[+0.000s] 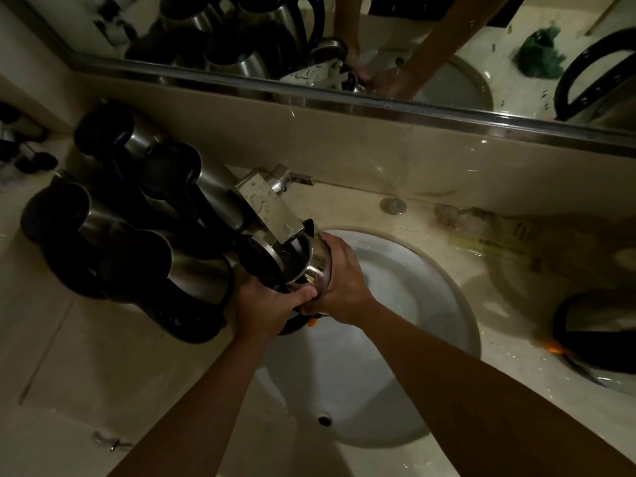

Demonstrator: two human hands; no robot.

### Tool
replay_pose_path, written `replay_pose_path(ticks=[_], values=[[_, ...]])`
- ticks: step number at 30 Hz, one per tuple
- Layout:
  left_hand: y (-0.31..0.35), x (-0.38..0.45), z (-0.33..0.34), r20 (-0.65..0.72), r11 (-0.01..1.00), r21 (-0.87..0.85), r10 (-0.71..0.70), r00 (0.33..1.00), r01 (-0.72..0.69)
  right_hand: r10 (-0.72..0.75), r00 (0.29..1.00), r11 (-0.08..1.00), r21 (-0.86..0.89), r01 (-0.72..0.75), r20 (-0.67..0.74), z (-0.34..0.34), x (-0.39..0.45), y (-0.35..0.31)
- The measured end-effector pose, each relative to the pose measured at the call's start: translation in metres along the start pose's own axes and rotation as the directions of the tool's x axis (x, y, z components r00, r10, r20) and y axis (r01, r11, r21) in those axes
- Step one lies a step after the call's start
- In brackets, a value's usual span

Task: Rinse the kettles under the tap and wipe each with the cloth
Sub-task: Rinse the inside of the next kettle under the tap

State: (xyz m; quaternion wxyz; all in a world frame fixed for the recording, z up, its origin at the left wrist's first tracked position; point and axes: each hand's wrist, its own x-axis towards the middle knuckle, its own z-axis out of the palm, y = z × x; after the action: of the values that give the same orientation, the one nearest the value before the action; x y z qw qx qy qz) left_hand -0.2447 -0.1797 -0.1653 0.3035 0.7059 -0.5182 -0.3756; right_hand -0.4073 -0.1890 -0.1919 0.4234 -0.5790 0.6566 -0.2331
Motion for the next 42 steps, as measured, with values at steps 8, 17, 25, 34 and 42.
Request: replay_pose_path(ticks=[8,17,25,34,42], values=[[0.01,-0.017,-0.004,0.069,0.989,-0.047,-0.138,0.988,0.142,0.132,0.939,0.99,0.0,-0.139,0.316,-0.06,0.013,-0.025],[-0.015,-0.067,-0.017,0.205,0.967,0.171,-0.223,0.953,0.189,0.171,0.976,0.929,0.308,-0.206,0.136,-0.088,0.065,-0.134],[0.012,-0.081,-0.011,0.364,0.944,0.32,-0.193,0.911,0.073,0.155,0.967,0.936,0.283,-0.21,0.204,-0.068,0.0,-0.127],[0.018,-0.092,-0.009,0.28,0.965,0.26,-0.111,0.953,0.036,-0.295,0.954,0.832,-0.479,0.281,0.048,-0.031,-0.145,-0.031],[0.018,-0.1,0.0,0.314,0.947,0.319,-0.133,0.94,0.028,0.063,0.998,0.936,-0.348,-0.049,0.029,-0.032,-0.148,0.013]])
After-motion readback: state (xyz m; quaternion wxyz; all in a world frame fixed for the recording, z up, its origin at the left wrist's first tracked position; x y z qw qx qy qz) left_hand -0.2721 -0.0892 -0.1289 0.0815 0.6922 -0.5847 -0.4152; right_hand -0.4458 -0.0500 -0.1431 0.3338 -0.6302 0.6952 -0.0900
